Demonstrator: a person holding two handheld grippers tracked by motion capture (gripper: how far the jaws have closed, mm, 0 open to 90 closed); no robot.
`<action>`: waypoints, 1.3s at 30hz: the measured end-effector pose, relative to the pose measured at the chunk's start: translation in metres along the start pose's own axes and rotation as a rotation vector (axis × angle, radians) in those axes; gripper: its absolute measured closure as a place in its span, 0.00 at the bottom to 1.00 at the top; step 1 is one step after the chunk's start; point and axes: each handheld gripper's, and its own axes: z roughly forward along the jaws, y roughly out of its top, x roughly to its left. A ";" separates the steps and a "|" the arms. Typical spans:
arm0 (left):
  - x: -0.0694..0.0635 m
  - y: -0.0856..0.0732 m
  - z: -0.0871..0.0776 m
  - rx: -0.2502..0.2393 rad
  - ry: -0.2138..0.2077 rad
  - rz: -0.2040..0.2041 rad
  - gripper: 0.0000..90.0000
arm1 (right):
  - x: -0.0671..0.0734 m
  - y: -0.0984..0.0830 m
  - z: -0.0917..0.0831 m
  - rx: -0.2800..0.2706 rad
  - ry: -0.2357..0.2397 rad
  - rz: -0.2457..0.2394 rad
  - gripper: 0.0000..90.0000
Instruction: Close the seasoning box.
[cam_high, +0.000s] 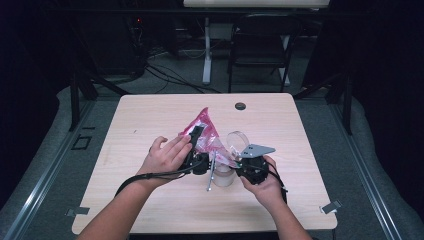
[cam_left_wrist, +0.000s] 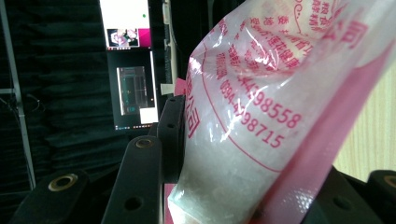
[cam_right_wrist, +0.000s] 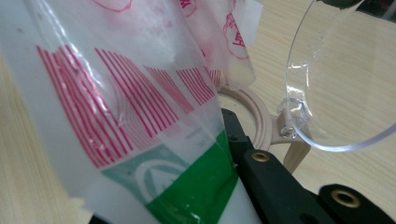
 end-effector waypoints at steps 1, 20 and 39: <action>0.000 0.000 0.000 -0.001 -0.001 0.002 0.72 | 0.000 0.000 0.000 0.000 0.000 0.001 1.00; 0.001 -0.001 0.003 0.012 -0.071 0.060 0.74 | -0.002 -0.001 0.000 0.008 -0.012 0.002 1.00; -0.003 -0.001 0.004 0.033 -0.084 0.097 0.74 | -0.002 -0.002 0.001 0.015 -0.015 0.002 1.00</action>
